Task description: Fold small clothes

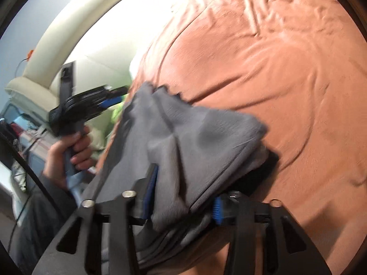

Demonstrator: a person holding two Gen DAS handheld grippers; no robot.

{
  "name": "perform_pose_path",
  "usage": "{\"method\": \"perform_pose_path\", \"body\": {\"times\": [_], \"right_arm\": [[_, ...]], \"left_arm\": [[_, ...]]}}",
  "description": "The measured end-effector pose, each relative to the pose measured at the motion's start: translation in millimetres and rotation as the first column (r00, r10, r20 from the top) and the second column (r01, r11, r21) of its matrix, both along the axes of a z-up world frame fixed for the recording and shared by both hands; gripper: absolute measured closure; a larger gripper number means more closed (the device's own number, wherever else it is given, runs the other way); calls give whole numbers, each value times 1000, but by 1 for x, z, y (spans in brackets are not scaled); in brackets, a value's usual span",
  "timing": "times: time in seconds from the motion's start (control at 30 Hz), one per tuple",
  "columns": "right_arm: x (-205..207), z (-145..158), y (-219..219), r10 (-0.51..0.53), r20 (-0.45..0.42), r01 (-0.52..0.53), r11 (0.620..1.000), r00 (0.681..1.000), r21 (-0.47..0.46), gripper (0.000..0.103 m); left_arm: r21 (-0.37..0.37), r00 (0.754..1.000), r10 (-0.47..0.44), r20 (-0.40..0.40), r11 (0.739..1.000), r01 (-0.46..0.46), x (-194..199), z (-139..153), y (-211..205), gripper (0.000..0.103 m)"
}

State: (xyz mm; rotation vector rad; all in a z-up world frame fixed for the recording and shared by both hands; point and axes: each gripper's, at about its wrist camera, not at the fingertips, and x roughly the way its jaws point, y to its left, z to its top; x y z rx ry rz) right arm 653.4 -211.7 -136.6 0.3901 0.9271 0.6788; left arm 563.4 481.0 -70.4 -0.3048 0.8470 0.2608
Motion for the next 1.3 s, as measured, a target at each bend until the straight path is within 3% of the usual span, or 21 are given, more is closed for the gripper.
{"method": "perform_pose_path", "body": {"times": [0.1, 0.23, 0.57, 0.73, 0.87, 1.03, 1.3], "right_arm": [[-9, 8, 0, -49, 52, 53, 996, 997, -74, 84], [-27, 12, 2, -142, 118, 167, 956, 983, -242, 84], [-71, 50, 0, -117, 218, 183, 931, 969, -316, 83], [-85, 53, -4, -102, 232, 179, 923, 967, -339, 83], [-82, 51, -3, -95, 232, 174, 921, 968, -347, 81], [-90, 61, 3, -69, 249, 155, 925, 966, -346, 58], [-108, 76, 29, 50, 276, 55, 931, 960, -360, 57]], "left_arm": [[-12, 996, -85, -19, 996, 85, -1, -1, -14, 61], [17, 987, -112, -117, 993, 115, 8, -22, -31, 61], [37, 984, -36, -177, 998, 43, 20, -53, -28, 61], [22, 990, -11, -141, 1000, 14, 15, -44, -29, 61], [15, 992, -16, -124, 1000, 18, -5, -28, -30, 61], [0, 996, 0, -84, 1000, 0, -51, -13, -29, 61], [-2, 998, -9, -62, 1000, 9, -118, -10, -50, 61]]}}
